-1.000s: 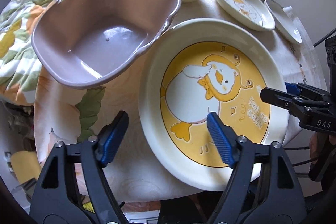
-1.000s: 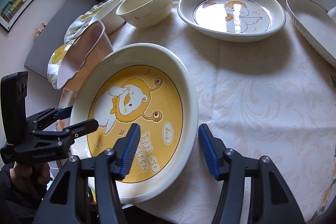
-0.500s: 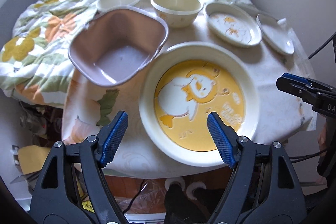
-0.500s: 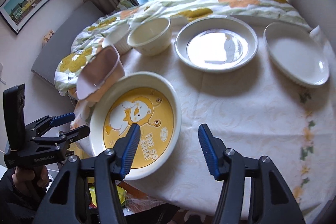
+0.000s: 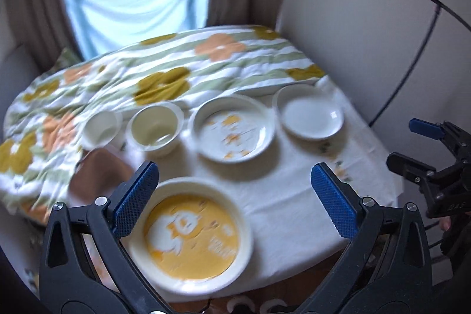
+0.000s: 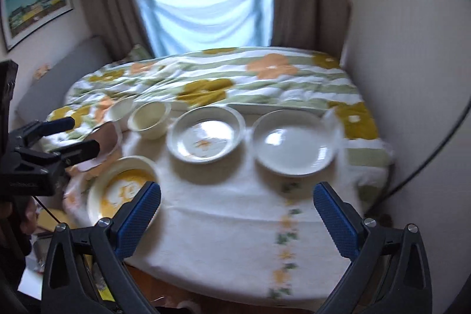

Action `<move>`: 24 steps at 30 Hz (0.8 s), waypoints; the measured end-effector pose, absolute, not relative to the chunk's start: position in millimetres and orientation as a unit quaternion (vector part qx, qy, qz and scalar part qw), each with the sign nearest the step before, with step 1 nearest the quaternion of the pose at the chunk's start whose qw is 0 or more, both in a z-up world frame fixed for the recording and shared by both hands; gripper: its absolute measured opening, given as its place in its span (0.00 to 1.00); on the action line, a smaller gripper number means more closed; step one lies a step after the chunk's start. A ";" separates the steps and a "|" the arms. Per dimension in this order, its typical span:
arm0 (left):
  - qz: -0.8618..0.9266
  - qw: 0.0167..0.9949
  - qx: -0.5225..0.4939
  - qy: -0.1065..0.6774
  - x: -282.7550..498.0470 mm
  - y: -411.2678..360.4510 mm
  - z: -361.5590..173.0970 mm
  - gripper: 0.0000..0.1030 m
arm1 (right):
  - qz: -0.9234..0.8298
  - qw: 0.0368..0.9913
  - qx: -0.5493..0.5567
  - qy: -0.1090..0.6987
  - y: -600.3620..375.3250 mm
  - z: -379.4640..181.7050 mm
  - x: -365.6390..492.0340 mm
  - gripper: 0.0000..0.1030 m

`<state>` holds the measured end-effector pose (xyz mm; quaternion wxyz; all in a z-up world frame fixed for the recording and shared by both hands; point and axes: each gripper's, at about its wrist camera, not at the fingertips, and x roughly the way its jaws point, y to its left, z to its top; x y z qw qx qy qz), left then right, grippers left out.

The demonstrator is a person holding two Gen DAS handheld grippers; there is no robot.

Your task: Organize plates and bowls

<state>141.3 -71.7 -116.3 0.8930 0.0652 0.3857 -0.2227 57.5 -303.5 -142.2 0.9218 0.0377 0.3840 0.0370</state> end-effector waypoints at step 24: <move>-0.434 0.707 0.164 0.534 382.6 -273.3 -257.1 0.64 | -0.129 0.810 0.357 0.447 -421.3 -265.2 161.9 0.60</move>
